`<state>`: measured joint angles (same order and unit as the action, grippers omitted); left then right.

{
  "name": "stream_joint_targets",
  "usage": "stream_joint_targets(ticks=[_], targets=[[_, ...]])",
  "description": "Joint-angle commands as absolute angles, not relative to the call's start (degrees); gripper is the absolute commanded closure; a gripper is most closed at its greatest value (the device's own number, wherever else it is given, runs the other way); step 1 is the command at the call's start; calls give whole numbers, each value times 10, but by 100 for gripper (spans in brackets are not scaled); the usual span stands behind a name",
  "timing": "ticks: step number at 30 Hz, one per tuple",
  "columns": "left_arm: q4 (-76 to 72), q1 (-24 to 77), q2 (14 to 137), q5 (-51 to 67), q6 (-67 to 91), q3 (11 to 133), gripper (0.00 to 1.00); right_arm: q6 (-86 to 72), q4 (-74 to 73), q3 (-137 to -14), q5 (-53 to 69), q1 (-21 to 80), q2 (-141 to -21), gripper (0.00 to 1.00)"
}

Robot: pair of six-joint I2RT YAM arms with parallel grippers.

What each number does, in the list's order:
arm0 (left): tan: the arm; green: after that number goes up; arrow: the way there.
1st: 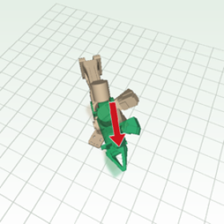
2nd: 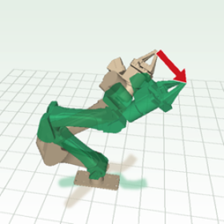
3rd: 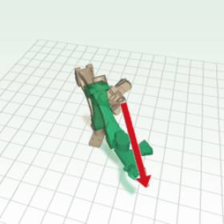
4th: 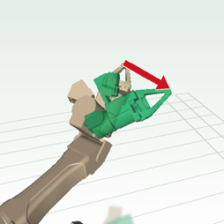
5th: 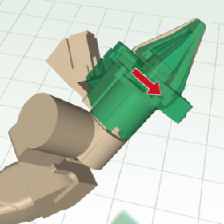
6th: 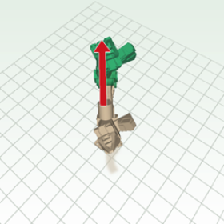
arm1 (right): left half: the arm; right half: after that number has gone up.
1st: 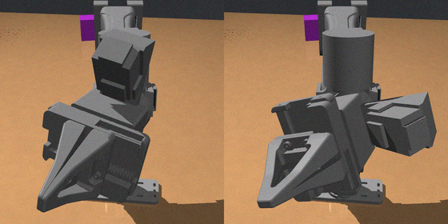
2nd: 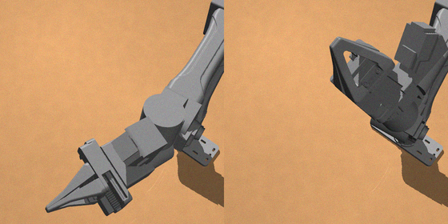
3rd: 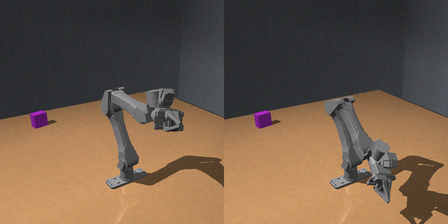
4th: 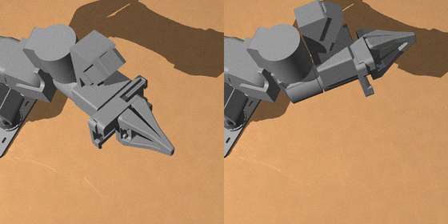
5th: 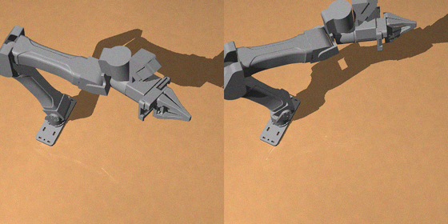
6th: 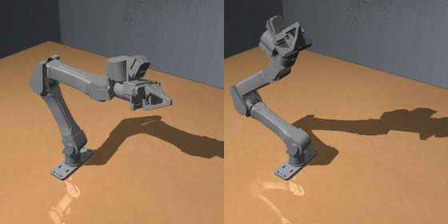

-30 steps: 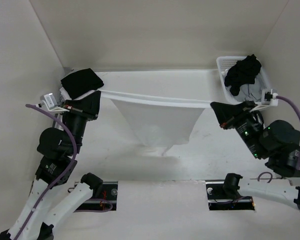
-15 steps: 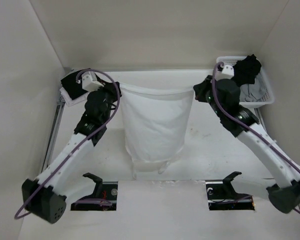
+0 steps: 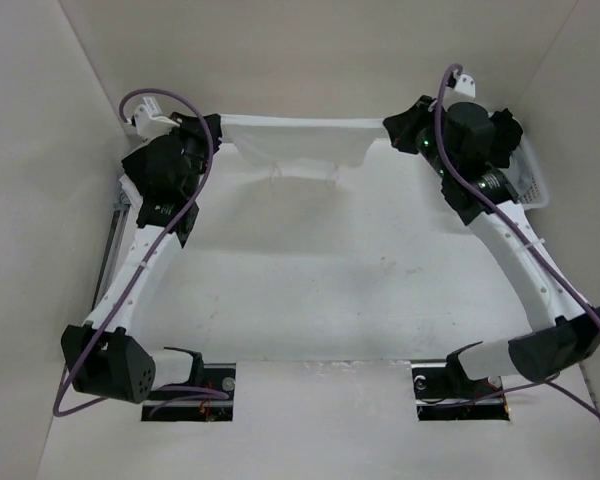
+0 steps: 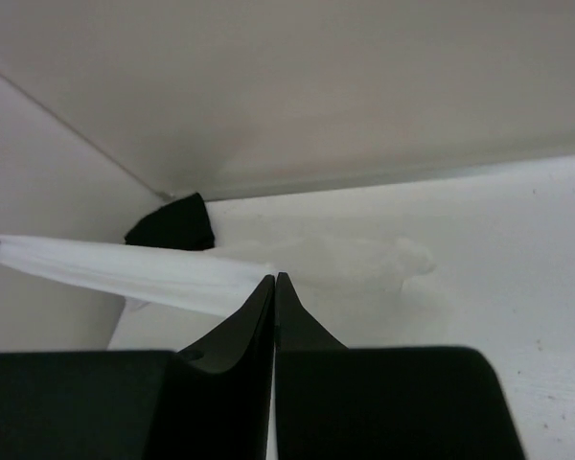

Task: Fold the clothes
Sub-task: Flatten the tank top out

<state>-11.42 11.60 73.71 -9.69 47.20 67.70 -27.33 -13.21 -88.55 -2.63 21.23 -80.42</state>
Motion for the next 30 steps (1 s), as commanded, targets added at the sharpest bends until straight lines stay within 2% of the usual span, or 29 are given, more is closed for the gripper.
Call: stream_joint_targets(ticks=[1,12,18,25,30], targets=[[-150,116,696,-73,479,668,95,-267,-107,-872,-13,217,-754,97],[-197,147,602,-91,493,365,94,-364,13,-471,-25,231,-625,97],[-145,152,493,-80,504,195,94,-438,31,-289,-25,282,-558,98],[39,174,316,-65,560,97,94,-524,-59,-172,-58,402,-429,98],[81,177,286,-79,565,102,94,-549,-91,-172,-75,452,-395,97]])
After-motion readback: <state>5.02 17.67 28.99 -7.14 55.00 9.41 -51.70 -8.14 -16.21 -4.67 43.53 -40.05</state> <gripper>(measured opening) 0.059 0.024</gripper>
